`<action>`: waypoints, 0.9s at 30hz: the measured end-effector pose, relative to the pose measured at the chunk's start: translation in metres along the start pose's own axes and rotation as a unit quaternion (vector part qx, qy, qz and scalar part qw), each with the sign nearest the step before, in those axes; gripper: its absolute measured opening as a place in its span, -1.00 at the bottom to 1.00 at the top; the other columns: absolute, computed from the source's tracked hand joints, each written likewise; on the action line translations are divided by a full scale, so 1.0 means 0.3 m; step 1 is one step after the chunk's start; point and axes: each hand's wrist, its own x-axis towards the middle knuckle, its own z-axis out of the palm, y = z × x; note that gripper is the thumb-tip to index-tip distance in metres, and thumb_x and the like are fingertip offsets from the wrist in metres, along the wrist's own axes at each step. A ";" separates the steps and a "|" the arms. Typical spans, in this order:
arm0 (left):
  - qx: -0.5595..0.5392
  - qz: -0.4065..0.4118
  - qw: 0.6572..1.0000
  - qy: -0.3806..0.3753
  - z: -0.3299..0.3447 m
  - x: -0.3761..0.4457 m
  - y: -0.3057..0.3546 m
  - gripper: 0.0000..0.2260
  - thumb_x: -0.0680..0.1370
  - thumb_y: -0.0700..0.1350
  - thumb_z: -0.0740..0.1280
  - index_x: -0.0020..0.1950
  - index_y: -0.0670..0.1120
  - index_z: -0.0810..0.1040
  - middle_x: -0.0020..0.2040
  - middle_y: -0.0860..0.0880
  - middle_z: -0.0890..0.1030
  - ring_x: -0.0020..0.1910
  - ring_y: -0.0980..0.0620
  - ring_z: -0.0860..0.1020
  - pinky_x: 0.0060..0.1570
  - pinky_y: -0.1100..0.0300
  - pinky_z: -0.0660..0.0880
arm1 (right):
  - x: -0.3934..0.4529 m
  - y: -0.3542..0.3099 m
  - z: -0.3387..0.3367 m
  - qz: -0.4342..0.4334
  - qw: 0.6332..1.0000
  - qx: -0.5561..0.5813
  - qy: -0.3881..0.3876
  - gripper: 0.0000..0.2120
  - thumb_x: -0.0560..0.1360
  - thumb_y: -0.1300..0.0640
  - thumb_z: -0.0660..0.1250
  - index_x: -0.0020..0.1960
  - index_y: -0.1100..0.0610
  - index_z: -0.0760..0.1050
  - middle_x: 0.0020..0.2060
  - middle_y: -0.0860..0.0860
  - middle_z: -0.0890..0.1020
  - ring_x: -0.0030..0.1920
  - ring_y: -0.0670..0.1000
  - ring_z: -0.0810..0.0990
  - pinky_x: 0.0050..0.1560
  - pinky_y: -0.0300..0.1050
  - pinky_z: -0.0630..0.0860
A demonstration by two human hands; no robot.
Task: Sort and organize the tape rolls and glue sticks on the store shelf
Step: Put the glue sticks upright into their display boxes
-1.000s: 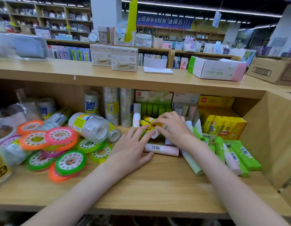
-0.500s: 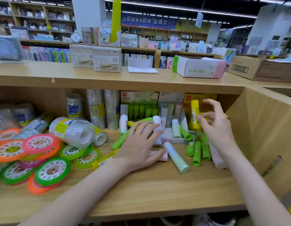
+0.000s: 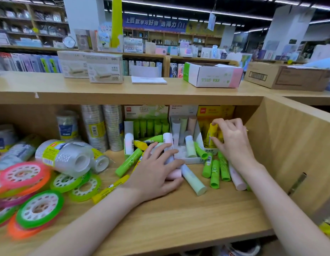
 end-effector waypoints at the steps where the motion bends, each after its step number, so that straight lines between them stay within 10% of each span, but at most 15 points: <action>1: 0.002 0.001 1.000 -0.001 -0.001 0.001 -0.001 -0.64 0.50 0.19 0.15 0.16 0.08 0.56 0.21 0.01 0.53 0.32 -0.09 0.37 0.36 -0.10 0.11 | 0.003 0.010 0.012 0.009 1.000 -0.012 -0.002 -0.63 0.25 0.25 0.54 0.01 0.17 0.50 -0.13 0.13 0.54 -0.06 0.22 0.44 -0.09 0.13 0.42; 8: 0.004 0.005 1.000 0.004 0.001 -0.001 -0.001 -0.65 0.50 0.17 0.17 0.16 0.07 0.56 0.20 0.00 0.54 0.31 -0.10 0.39 0.36 -0.11 0.13 | -0.003 0.015 -0.003 0.055 0.998 0.023 0.013 -0.94 0.42 0.21 0.40 -0.13 0.20 0.58 -0.01 0.13 0.52 0.11 0.20 0.41 0.10 0.13 0.30; 15: 0.039 -0.007 0.999 0.015 -0.029 0.000 0.000 -0.63 0.53 0.14 0.12 0.17 -0.02 0.55 0.20 -0.04 0.54 0.22 -0.09 0.45 0.32 -0.07 0.17 | 0.016 -0.023 -0.070 0.064 0.996 -0.010 -0.056 -0.81 0.51 0.14 0.28 0.09 0.13 0.58 0.11 0.11 0.42 0.19 0.13 0.33 0.24 0.10 0.20; 27: 0.135 -0.225 0.965 0.012 -0.111 -0.122 -0.067 -0.42 0.42 0.21 0.12 0.20 -0.20 0.51 0.17 -0.12 0.56 0.08 -0.14 0.54 0.11 0.01 0.37 | 0.044 -0.408 0.053 -0.045 0.939 0.274 -0.200 -0.74 0.50 0.04 0.32 0.16 0.07 0.48 0.00 -0.02 0.60 0.13 -0.01 0.39 0.03 -0.20 0.30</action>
